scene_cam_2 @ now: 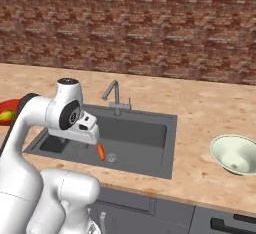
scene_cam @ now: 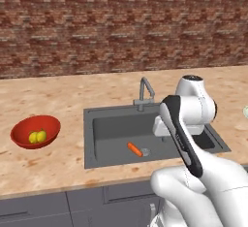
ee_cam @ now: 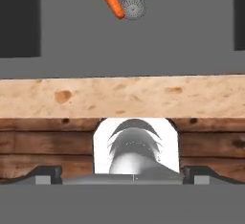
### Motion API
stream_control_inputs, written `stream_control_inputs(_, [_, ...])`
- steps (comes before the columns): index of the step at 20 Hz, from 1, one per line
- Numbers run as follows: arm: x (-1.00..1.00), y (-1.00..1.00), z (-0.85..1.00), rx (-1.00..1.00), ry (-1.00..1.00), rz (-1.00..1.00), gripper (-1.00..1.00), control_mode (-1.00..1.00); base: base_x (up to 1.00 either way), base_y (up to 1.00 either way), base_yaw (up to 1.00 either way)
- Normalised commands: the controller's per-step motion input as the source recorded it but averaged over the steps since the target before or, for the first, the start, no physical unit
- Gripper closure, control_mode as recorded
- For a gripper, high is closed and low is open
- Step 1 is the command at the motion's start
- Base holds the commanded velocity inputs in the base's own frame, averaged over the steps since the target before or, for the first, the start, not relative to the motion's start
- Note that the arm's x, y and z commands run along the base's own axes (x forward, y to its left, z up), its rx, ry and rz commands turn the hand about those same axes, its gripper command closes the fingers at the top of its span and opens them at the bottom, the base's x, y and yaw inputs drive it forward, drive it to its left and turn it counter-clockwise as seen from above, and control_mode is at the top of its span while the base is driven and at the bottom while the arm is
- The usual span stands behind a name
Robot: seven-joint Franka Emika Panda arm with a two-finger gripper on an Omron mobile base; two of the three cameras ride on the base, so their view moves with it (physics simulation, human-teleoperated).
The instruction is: Pick the lemons from the cabinet and place them in one bowl. Pick the carrot from the sink and place it in the other bowl.
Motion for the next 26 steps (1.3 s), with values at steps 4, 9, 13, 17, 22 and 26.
stream_control_inputs(4, [0.52,0.01,-0.73,-0.08,-0.08,0.00,-1.00,-1.00,0.00,0.00,0.00])
stream_control_inputs(9, [0.26,0.11,-0.58,0.00,-0.19,0.00,-1.00,-1.00,0.00,0.00,0.00])
stream_control_inputs(13, [-0.03,0.20,-0.04,0.02,-0.37,0.00,-1.00,-1.00,0.00,0.00,0.00])
stream_control_inputs(17, [0.00,0.22,0.09,0.00,-0.25,0.00,-1.00,-1.00,0.00,0.00,0.00])
stream_control_inputs(22, [0.27,0.03,0.00,0.00,-0.01,0.00,-1.00,-1.00,0.00,0.00,0.00])
stream_control_inputs(26, [0.72,0.00,-0.01,0.00,0.00,0.00,-1.00,-1.00,0.00,0.00,0.00])
